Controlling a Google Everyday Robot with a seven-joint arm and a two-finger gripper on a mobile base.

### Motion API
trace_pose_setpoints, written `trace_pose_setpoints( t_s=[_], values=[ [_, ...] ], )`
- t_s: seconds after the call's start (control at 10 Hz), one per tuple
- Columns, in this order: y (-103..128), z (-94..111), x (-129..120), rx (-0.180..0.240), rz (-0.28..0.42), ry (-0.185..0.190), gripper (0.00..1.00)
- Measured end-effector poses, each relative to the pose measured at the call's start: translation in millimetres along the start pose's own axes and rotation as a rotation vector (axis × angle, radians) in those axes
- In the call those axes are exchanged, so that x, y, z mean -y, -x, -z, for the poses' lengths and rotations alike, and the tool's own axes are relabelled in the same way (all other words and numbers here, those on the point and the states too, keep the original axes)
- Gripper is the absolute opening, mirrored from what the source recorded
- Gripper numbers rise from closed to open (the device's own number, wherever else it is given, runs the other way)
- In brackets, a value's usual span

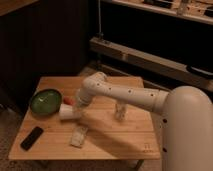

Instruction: Pick up the ceramic cup

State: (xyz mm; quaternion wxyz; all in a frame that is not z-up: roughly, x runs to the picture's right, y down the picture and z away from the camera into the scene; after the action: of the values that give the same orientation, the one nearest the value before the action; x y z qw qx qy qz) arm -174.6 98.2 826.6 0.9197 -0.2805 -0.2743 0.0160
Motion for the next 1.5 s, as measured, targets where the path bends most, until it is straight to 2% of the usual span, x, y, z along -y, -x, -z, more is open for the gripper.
trace_pose_setpoints(
  t_s=[0.2,0.4,0.5,0.7,0.8,0.9,1.1,1.3,1.5],
  values=[
    [-4,-11,3,-0.016,0.012,0.005,0.27],
    [-14,-35,1,-0.036,0.028,0.017,0.47],
    [-20,-41,1,-0.046,0.019,0.016,0.57],
    [-26,-34,2,-0.077,-0.009,0.003,0.76],
    [-28,-23,3,-0.084,-0.029,-0.008,0.80],
    [-27,-9,5,-0.071,-0.044,-0.018,0.80],
    [-20,28,7,-0.008,-0.041,-0.033,0.80],
    [-16,60,2,0.055,-0.026,-0.012,0.80],
    [-20,78,-10,0.083,-0.015,0.027,0.80]
  ],
)
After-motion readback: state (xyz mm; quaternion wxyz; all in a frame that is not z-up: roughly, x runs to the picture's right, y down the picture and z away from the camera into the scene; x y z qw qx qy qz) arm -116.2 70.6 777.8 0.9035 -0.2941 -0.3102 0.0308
